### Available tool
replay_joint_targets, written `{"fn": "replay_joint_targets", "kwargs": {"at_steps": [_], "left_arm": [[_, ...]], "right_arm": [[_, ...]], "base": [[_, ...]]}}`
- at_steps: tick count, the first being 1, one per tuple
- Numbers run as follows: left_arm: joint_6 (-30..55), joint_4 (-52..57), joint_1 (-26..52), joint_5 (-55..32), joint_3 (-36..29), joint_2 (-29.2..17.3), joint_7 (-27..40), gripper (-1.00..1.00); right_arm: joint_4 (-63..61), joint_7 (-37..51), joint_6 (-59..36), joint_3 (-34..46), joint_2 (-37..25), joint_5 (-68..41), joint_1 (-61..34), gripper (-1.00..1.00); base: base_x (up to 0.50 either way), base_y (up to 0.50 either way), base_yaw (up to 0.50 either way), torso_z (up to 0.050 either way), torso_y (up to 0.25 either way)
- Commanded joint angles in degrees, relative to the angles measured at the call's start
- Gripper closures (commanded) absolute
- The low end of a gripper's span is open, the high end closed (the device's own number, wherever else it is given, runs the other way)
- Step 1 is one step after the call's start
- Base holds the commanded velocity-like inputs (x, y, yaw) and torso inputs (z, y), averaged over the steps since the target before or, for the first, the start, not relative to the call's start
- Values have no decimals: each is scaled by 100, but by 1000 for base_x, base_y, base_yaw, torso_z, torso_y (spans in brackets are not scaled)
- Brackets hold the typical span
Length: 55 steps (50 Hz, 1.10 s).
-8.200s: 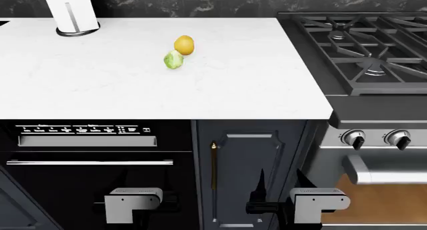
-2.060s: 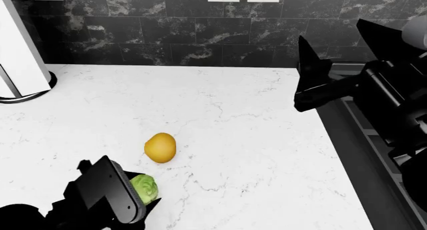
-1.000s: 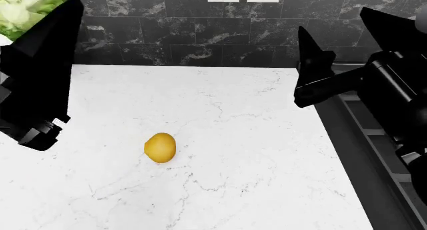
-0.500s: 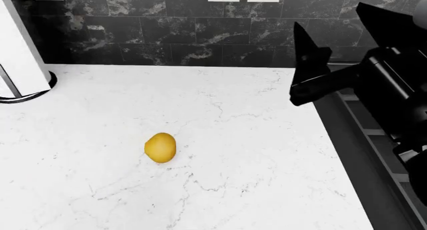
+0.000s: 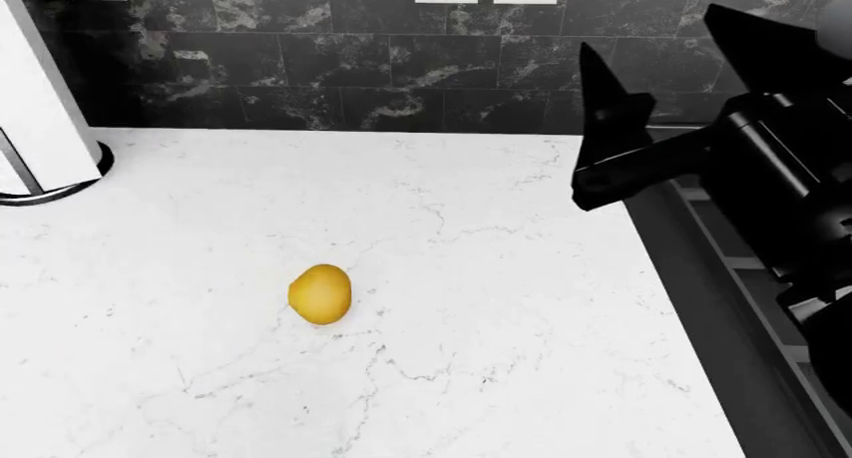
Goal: Pick the lemon, brussel sprout from the counter and place them in the cabinet. Then close the cabinet.
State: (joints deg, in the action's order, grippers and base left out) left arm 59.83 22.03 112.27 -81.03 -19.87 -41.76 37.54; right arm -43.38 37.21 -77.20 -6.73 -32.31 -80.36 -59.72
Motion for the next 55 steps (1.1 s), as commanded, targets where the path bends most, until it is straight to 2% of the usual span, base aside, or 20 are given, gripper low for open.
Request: {"fn": "replay_joint_targets", "kwargs": {"at_steps": [1, 12, 32, 39, 47, 51, 55], "left_arm": [[-263, -863, 498, 1418, -751, 456, -811, 100], [-429, -1819, 1030, 2263, -1387, 995, -1296, 100], [-1499, -3532, 1082, 3544, -2001, 1236, -2115, 100], [-1617, -2907, 1028, 3380, -1808, 1164, -2031, 100], [-1630, -2869, 1007, 3378, -1788, 1164, -2031, 100], [-1838, -3828, 1147, 3582, -1934, 1436, -2442, 100], [-2201, -5266, 1404, 3883, -2101, 1853, -2966, 100]], "right_arm": [[-4, -63, 110, 128, 19, 138, 59, -100], [-22, -54, 203, 114, -30, 103, 138, -100], [-23, -155, 363, 249, -84, 347, 287, -100], [-85, -314, 470, 432, -110, 722, 523, -100], [-84, -307, 500, 473, -134, 733, 532, -100], [-95, -303, 527, 471, -136, 704, 509, -100], [-129, -331, 587, 469, -140, 731, 587, -100]], "base": [[0, 0, 0, 0, 0], [0, 0, 0, 0, 0], [0, 0, 0, 0, 0], [0, 0, 0, 0, 0], [0, 0, 0, 0, 0], [0, 0, 0, 0, 0], [0, 0, 0, 0, 0]]}}
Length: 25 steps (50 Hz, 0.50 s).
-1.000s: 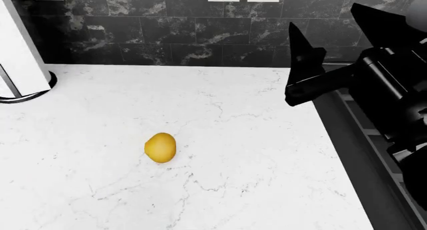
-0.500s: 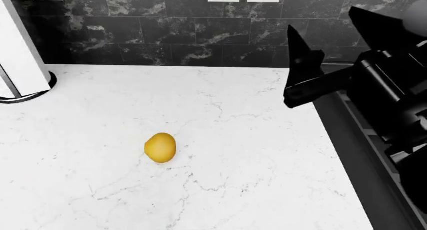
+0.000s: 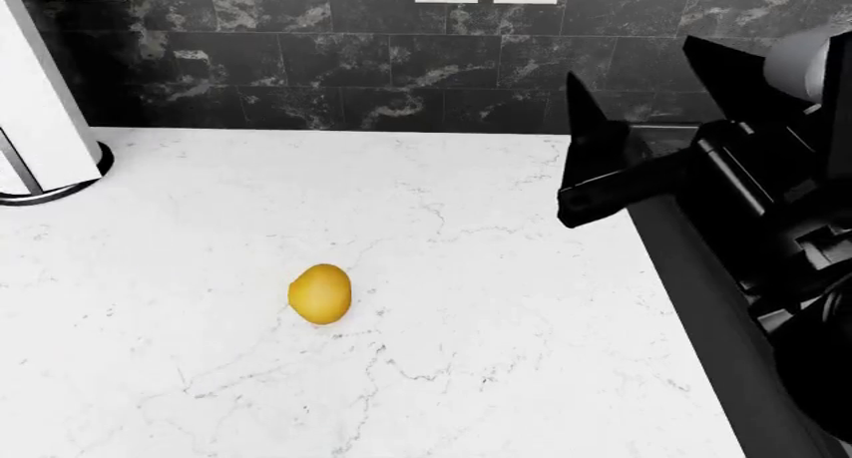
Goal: Pick the lemon, brussel sprout from the counter and place them in the cabinet. Then close the cabinet.
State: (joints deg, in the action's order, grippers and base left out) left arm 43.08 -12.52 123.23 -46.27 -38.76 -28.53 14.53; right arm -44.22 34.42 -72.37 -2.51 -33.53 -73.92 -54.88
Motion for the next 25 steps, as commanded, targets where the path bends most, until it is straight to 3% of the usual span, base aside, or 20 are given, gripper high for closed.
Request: {"fn": "replay_joint_targets", "kwargs": {"at_steps": [1, 7, 8, 16, 20, 25], "left_arm": [[-650, -2198, 390, 477, -234, 651, -801, 100], [-1941, -5291, 1135, 1163, -516, 1674, -1869, 100], [-2040, -5603, 1175, 1476, -278, 1809, -2006, 100], [-1724, -6124, 1176, 4204, 2390, 2256, -2672, 100], [-1509, -6189, 1177, 4789, 3100, 2321, -2719, 100], [-1173, -6185, 1177, 5112, 3504, 2344, -2693, 100]], "right_arm": [[-51, -62, 117, 54, -19, 100, 120, -100], [-57, -104, 182, 96, -16, 167, 183, -100], [-58, -98, 183, 101, -16, 161, 180, -100], [-69, 16, 165, 100, -6, 10, 122, -100], [-59, -5, 197, 143, 6, 57, 132, -100], [-46, 1, 216, 192, 26, 73, 118, -100]], "base": [[0, 0, 0, 0, 0], [0, 0, 0, 0, 0], [0, 0, 0, 0, 0], [0, 0, 0, 0, 0], [0, 0, 0, 0, 0], [0, 0, 0, 0, 0]]}}
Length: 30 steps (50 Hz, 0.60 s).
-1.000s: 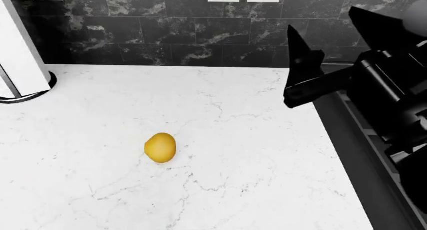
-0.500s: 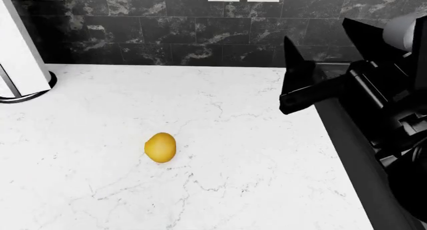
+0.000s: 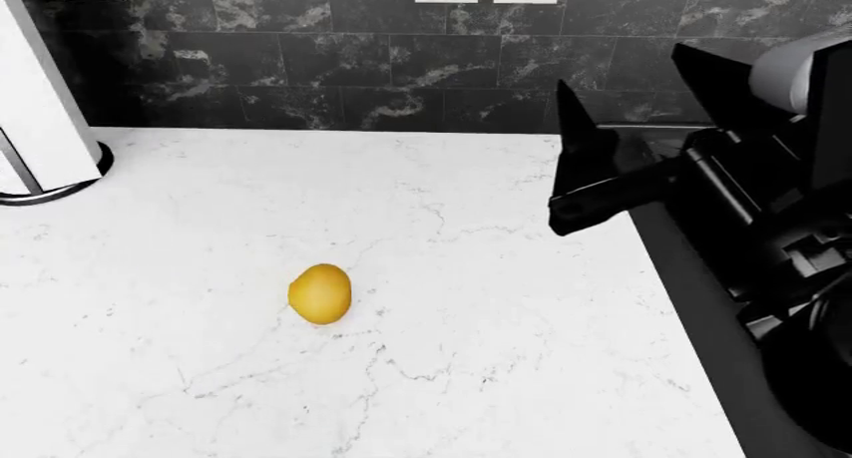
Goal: Pick the lemon, brussel sprout from the counter and place them in the cabinet. Then close the cabinet.
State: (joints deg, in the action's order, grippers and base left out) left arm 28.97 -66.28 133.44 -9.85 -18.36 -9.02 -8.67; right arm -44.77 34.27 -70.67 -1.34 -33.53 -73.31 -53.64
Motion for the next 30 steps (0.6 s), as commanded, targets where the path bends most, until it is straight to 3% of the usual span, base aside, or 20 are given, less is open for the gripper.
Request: {"fn": "replay_joint_targets", "kwargs": {"at_steps": [1, 27, 28, 30], "left_arm": [[290, -803, 155, 1512, 1496, 396, -359, 100], [1570, -783, 155, 1116, 1795, 204, 545, 100], [1592, -770, 155, 1121, 1787, 209, 552, -100], [1620, -754, 155, 1127, 1781, 219, 559, -100]], "right_arm": [[14, 11, 53, 85, 27, 23, -9, -100], [32, 6, 197, 176, -4, 98, 47, -100], [34, 27, 190, 177, -1, 77, 35, -100], [36, 40, 193, 185, 2, 67, 29, -100]], "base": [[0, 0, 0, 0, 0], [0, 0, 0, 0, 1], [0, 0, 0, 0, 0], [0, 0, 0, 0, 0]]}}
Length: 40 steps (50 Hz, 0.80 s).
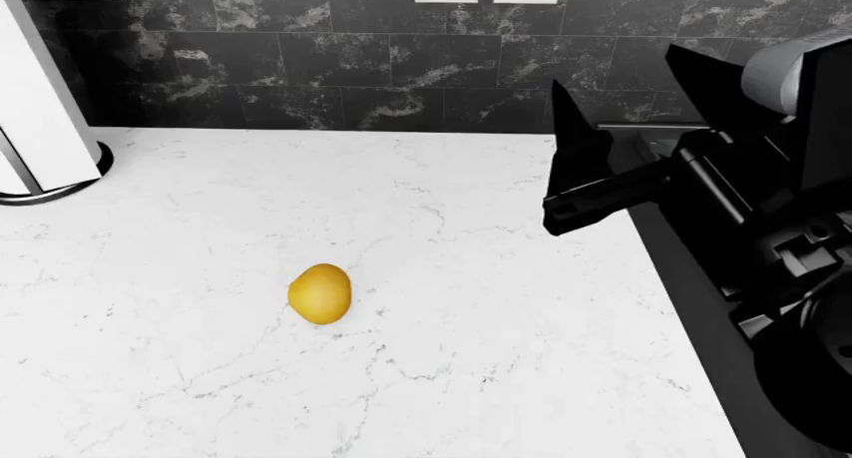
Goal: Pick the lemon, brussel sprout from the counter and place them in the cabinet. Then close the cabinet.
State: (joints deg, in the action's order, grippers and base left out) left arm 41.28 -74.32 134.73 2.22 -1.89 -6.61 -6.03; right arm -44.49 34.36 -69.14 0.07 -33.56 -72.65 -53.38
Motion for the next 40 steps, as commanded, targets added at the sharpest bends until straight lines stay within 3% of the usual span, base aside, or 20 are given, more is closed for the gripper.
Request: {"fn": "replay_joint_targets", "kwargs": {"at_steps": [1, 28, 40], "left_arm": [[393, 58, 27, -74, 130, -18, 290, -100], [-1008, 1142, 27, 75, 121, 116, -437, -100], [-1201, 1706, 22, 201, 81, 203, -928, -100]], "right_arm": [[7, 33, 43, 47, 4, 1, 4, -100], [-17, -97, 295, 41, -98, 166, 256, -100], [-29, -75, 340, 40, -133, 143, 296, -100]], "base": [[0, 0, 0, 0, 0], [0, 0, 0, 0, 0], [0, 0, 0, 0, 0]]}}
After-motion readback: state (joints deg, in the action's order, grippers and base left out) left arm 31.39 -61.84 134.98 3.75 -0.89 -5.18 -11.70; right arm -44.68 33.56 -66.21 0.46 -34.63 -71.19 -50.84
